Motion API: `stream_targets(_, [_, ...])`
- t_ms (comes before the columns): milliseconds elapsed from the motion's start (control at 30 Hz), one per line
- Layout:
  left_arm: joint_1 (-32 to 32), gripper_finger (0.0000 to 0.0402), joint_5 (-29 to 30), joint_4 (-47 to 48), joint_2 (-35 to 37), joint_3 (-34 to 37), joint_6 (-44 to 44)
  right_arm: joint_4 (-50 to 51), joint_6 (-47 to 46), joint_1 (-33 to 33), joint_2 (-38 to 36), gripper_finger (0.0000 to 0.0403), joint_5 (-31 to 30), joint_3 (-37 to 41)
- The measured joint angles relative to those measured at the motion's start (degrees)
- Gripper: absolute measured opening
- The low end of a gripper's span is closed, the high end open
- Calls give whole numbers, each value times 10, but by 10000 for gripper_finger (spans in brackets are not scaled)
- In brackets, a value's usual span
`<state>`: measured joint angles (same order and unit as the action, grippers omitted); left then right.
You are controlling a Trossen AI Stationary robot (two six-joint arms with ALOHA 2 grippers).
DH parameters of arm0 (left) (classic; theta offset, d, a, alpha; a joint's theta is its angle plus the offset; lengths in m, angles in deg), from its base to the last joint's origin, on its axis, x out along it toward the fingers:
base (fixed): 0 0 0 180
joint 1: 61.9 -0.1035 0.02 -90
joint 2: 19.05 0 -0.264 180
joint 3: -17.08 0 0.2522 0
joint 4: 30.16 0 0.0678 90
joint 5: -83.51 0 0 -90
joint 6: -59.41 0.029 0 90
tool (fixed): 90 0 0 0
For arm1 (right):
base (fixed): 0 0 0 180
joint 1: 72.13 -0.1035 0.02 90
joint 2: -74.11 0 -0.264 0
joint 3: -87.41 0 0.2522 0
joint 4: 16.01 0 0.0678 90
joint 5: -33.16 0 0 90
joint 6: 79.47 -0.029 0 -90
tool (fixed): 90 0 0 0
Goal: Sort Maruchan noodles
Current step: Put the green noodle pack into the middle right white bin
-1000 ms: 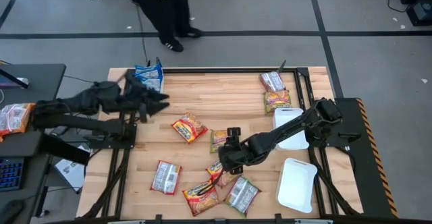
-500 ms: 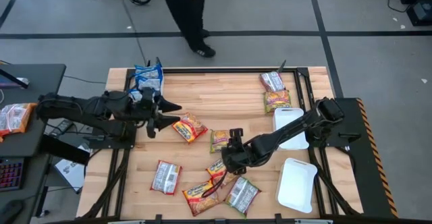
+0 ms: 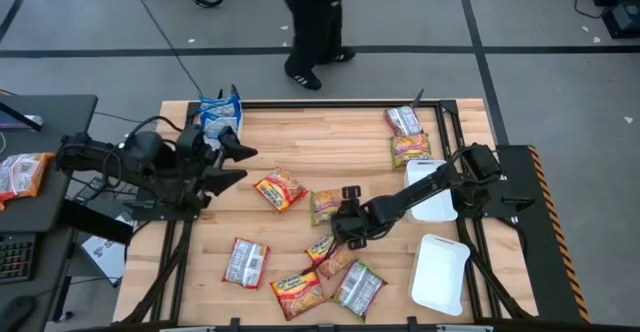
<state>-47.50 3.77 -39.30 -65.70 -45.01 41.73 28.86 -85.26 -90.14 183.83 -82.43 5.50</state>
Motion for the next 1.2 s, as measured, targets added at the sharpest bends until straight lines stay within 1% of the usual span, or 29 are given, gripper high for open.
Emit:
stream_targets(67, [1,263,0,-2,1,0,1,-27,-2,6,4,146,16,-1])
stream_targets(167, [0,263,0,1,0,0,5,-36,-5,7,10,117,26,-1])
stream_targets(233, [1,263,0,0,-5,0,12,-42,-27,6,14,91,18,-3])
stream_targets(367, [7,263,-7,9,-14,0,16,-41,-95,6,9,18,14,-3])
stream_targets(400, [8,263,-9,9,-17,0,19,-35,-106,6,4,12,15,-3])
stream_targets(467, [14,263,-10,20,-19,0,23,-7,-123,7,-14,12,12,-8])
stream_targets(533, [19,263,-10,21,-21,0,25,33,-124,9,-48,9,10,-20])
stream_targets(700, [26,263,-9,23,-21,0,51,163,-122,13,-154,7,44,-30])
stream_targets(933, [22,263,4,23,-21,0,49,366,-125,11,-317,7,94,-30])
stream_targets(1067, [22,263,6,24,-21,0,49,476,-168,7,-391,7,117,-30])
stream_targets(1200, [26,263,2,34,-21,0,48,589,-239,2,-439,7,135,-30])
